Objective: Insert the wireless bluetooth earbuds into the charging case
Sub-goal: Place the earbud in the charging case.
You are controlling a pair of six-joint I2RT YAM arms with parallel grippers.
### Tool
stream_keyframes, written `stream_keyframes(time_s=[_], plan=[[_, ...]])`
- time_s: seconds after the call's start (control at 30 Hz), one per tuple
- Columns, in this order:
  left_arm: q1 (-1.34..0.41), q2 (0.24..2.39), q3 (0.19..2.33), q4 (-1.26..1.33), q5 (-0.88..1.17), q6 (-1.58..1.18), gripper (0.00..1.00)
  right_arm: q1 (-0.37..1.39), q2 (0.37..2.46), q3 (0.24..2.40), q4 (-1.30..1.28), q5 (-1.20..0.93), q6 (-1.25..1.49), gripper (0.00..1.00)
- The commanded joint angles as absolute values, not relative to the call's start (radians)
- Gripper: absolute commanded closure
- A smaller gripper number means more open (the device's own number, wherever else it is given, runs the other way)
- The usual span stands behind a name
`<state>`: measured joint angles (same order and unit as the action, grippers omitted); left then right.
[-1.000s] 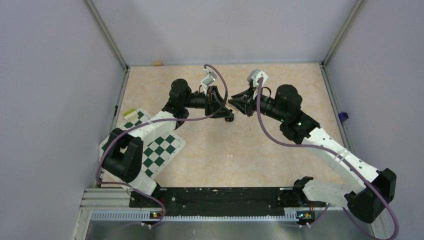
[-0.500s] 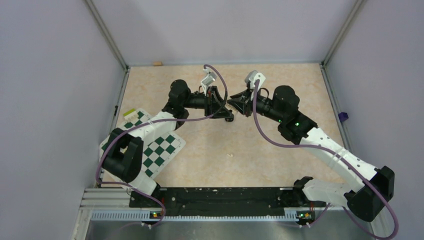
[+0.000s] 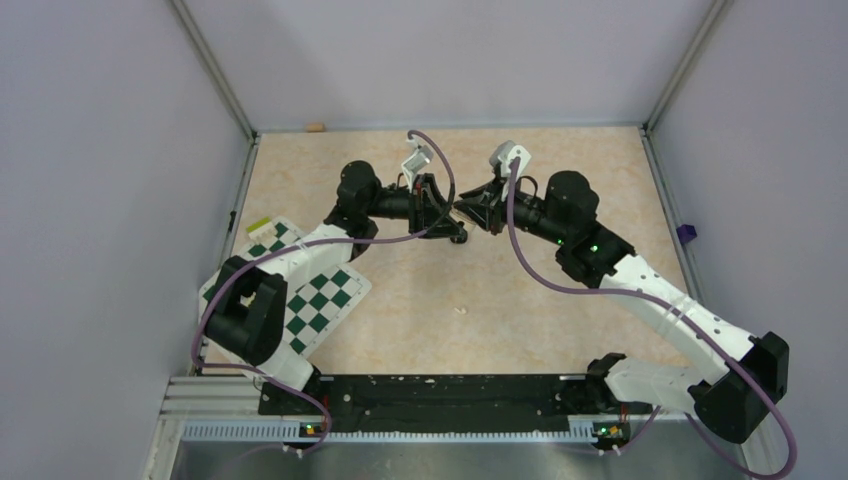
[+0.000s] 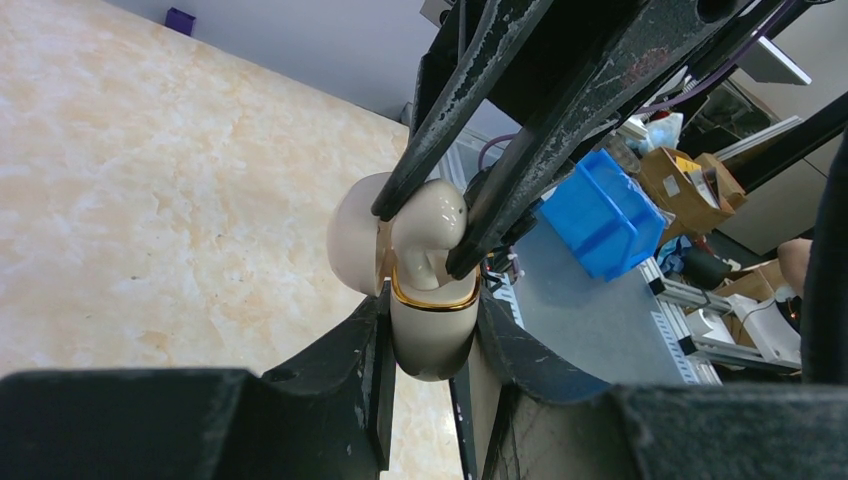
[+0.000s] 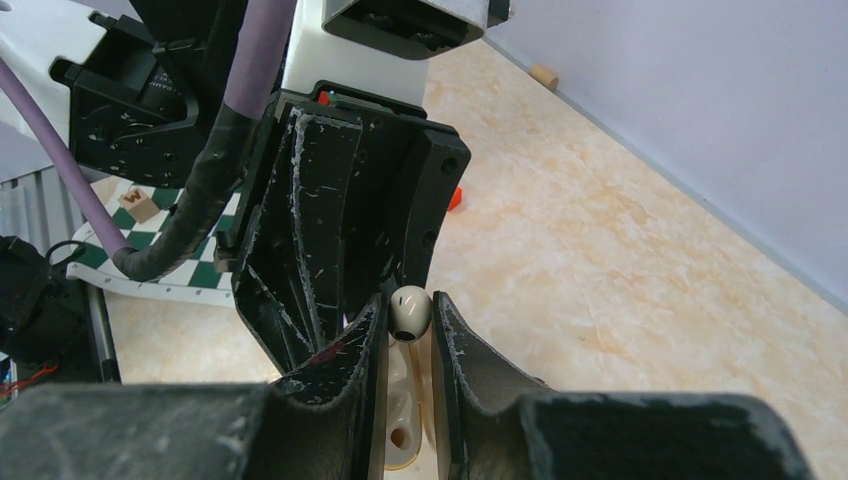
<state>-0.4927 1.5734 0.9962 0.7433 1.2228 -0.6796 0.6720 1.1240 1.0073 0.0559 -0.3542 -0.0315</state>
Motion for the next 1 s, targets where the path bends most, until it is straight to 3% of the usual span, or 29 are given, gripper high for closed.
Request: stream_keyframes(time_s=[0.0, 0.37, 0.97], plan=[[-0.486, 1.539, 0.983, 0.863, 1.185, -0.718, 1.00, 0.689, 1.117, 0.995, 0.052, -0.384, -0.007, 0.87], [-0.485, 1.547, 0.943, 0.989, 1.130, -0.824, 1.00, 0.689, 1.131, 0.983, 0.083, -0.341, 0.046, 0.87], [-0.488, 1.563, 0.929, 0.989, 1.055, -0.892, 1.00, 0.689, 1.147, 0.970, 0.129, -0.291, 0.076, 0.87]])
